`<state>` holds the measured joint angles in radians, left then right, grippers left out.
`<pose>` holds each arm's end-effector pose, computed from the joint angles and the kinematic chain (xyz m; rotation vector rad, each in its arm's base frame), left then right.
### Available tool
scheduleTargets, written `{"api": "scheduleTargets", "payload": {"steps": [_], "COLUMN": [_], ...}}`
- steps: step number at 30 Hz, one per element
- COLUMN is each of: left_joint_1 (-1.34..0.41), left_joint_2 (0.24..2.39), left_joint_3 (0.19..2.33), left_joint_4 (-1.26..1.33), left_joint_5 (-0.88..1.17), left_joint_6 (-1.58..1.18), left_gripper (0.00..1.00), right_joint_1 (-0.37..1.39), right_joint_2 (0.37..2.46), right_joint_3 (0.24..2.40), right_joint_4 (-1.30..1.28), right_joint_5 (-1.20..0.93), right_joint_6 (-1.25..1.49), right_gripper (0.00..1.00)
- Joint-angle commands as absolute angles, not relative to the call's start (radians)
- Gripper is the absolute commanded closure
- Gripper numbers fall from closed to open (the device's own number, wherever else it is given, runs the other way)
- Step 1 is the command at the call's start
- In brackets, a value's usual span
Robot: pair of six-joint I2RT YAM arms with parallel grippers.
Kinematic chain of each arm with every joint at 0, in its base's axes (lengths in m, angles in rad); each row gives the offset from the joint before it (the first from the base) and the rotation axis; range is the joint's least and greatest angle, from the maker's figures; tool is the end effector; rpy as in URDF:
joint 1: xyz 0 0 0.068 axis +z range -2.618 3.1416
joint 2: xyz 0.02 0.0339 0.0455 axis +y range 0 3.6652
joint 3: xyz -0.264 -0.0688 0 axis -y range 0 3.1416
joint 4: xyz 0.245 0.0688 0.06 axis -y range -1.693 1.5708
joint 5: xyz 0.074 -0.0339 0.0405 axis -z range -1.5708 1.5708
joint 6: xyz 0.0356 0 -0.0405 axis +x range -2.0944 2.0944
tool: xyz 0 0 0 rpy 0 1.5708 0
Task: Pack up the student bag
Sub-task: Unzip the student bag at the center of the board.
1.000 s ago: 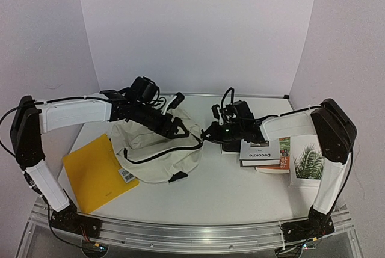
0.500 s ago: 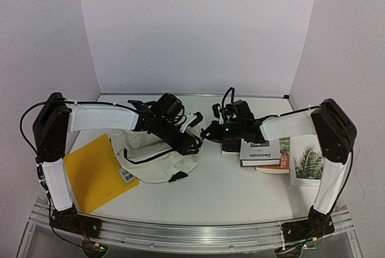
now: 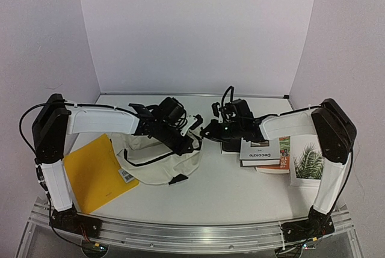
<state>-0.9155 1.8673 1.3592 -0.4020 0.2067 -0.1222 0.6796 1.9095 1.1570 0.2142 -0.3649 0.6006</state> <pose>0.2423 -0.3273 0.2133 1.0839 2.3498 -0.6727 0.3184 0.2736 0.1839 -0.3280 2.2646 1.1083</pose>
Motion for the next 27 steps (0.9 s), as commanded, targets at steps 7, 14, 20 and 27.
{"api": "scheduleTargets", "payload": {"steps": [7,14,20,27], "left_joint_1": [-1.033,-1.052,-1.054,-1.054], "left_joint_2": [1.759,1.738,1.744,1.758], "left_joint_3": [1.354,1.334,1.35,1.351], "left_joint_4": [-0.401,-0.363,-0.397,-0.426], "left_joint_5": [0.244,0.247,0.111,-0.02], "left_joint_6": [-0.155,-0.214,-0.307,-0.371], "left_gripper": [1.0,1.0,1.0,1.0], "right_joint_1": [0.654,0.641,0.621,0.614], "right_joint_2": [2.007,2.106,2.131,2.077], "right_joint_3": [1.321,1.402,1.413,1.354], "right_joint_4": [0.257,0.255,0.255,0.25], "right_joint_5": [-0.326,-0.349,-0.347,-0.316], "right_joint_6": [0.586,0.574,0.585,0.575], "right_gripper": [1.0,1.0,1.0,1.0]}}
